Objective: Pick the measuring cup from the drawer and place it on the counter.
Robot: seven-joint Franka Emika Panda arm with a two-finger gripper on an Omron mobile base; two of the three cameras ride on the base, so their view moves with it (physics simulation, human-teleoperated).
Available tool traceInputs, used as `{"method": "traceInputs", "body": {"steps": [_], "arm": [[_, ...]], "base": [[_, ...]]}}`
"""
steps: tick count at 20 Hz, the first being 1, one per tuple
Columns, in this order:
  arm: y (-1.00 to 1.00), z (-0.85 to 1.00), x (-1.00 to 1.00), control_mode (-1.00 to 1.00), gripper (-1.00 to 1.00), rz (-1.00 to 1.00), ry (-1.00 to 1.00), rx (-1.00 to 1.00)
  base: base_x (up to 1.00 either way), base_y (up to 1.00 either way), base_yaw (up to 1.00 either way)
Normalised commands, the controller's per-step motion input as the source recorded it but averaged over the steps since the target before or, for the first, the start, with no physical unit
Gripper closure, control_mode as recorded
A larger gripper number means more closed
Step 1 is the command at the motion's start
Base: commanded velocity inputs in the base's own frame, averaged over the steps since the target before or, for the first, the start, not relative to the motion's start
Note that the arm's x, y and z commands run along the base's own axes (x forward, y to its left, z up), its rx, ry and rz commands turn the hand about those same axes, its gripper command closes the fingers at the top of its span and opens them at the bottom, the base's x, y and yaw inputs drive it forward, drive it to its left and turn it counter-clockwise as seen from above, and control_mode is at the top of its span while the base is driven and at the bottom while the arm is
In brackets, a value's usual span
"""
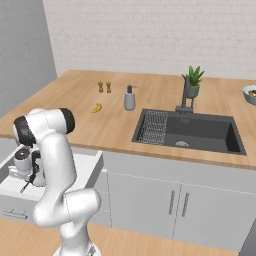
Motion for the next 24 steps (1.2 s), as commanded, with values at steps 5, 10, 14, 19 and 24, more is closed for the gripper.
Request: {"method": "traceInputs", "body": {"steps": [5,10,14,19,24], "arm": [[0.0,1.0,0.0,-1.0,1.0,0.01,-0.09,0.0],[0.11,1.0,0.0,-1.0,1.0,0.04,-0.15,-0.04],[0.02,1.0,0.04,-1.0,1.0,0.02,-0.15,-0.04],[0.0,1.0,0.23,-1.0,1.0,0.0,-0.12,-0.08],[0.0,1.0,0.51,-1.0,1.0,0.0,0.03,-0.05]], "base": [[0.0,0.0,0.0],[0.0,0.0,0.0],[0.0,0.0,0.0],[0.0,0.0,0.0],[0.0,0.0,0.0]]}}
